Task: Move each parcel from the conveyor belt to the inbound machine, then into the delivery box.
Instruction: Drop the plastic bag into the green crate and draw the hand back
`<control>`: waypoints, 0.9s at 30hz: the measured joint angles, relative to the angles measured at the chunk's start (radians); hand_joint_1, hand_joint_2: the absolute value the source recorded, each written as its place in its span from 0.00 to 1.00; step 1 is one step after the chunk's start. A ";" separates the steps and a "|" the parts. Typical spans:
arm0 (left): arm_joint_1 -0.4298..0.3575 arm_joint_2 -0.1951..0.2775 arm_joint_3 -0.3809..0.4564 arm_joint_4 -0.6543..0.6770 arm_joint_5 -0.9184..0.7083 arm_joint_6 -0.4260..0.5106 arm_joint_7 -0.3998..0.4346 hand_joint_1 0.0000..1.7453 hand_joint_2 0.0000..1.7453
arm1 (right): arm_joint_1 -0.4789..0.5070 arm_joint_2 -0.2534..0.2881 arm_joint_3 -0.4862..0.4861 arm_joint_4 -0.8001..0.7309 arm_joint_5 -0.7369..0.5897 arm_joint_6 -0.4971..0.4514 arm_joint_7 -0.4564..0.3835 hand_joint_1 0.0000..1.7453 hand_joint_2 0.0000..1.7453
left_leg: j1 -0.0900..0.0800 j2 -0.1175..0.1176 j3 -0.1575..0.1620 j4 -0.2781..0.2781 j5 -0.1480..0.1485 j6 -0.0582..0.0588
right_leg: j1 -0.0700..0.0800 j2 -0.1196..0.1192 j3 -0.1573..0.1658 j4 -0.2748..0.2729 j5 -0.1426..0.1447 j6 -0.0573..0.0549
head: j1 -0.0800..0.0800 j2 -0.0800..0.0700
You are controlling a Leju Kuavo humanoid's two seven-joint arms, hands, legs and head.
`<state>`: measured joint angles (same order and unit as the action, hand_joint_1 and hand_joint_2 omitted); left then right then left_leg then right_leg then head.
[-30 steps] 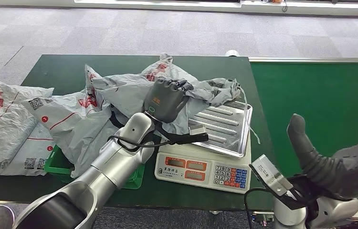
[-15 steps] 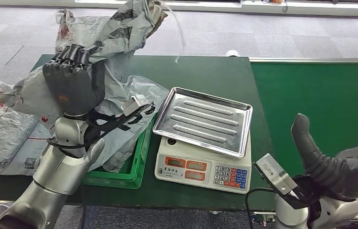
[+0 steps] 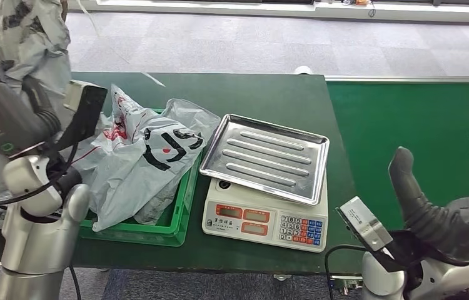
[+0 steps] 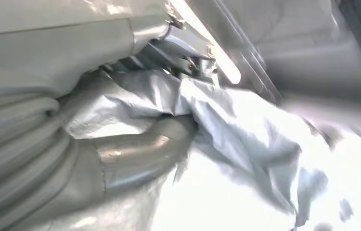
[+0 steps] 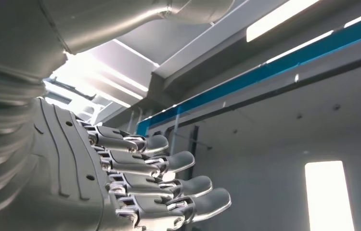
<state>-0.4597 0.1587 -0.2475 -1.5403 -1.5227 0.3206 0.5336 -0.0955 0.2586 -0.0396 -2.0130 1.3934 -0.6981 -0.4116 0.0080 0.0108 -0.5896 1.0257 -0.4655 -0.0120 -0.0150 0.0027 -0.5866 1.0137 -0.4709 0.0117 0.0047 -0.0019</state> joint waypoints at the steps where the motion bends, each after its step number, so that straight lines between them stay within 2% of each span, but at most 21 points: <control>1: -0.002 0.006 -0.057 0.027 0.000 -0.026 0.014 1.00 1.00 | 0.000 0.000 0.000 0.000 0.004 0.000 0.001 0.00 1.00 | 0.000 -0.001 0.000 0.000 0.000 0.000 | 0.000 -0.001 0.001 0.000 0.000 0.000 | 0.000 0.000; 3: 0.000 0.011 -0.129 0.080 -0.001 -0.062 -0.049 1.00 1.00 | 0.000 0.000 0.000 0.000 0.012 0.000 0.005 0.00 1.00 | 0.001 0.000 0.000 0.000 0.001 0.000 | -0.001 0.000 0.001 0.000 0.001 0.000 | 0.000 0.000; 5: 0.002 0.011 -0.160 0.122 -0.001 -0.076 -0.104 1.00 1.00 | 0.000 0.000 0.000 0.000 0.016 0.000 0.007 0.00 1.00 | 0.001 0.002 0.000 0.000 0.000 0.000 | -0.002 0.002 0.000 0.000 0.003 0.000 | 0.000 0.000; 9: 0.002 0.011 -0.198 0.174 -0.001 -0.081 -0.121 1.00 1.00 | 0.000 0.000 0.000 0.000 0.017 0.000 0.012 0.00 1.00 | 0.000 0.002 -0.001 0.000 0.000 0.000 | -0.001 0.002 -0.001 0.000 0.003 0.000 | 0.000 0.000; 20: 0.002 0.011 -0.225 0.223 -0.001 -0.083 -0.126 1.00 1.00 | 0.000 0.000 0.000 0.000 0.017 0.000 0.014 0.00 1.00 | 0.001 0.002 -0.001 0.000 0.000 -0.001 | 0.000 0.002 -0.001 0.000 0.002 -0.001 | 0.000 0.000; 27: 0.006 -0.002 -0.223 0.284 -0.001 -0.089 -0.220 1.00 1.00 | 0.001 0.000 -0.001 0.000 0.010 0.000 -0.002 0.00 1.00 | 0.001 0.002 -0.001 0.000 0.000 -0.001 | 0.000 0.002 -0.001 0.000 0.002 -0.001 | 0.000 0.000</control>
<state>-0.4536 0.1562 -0.4701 -1.2564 -1.5236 0.2320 0.3136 -0.0949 0.2586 -0.0410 -2.0130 1.4033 -0.6977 -0.4139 0.0085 0.0123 -0.5910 1.0256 -0.4653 -0.0126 -0.0151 0.0044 -0.5877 1.0141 -0.4688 0.0108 0.0050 -0.0019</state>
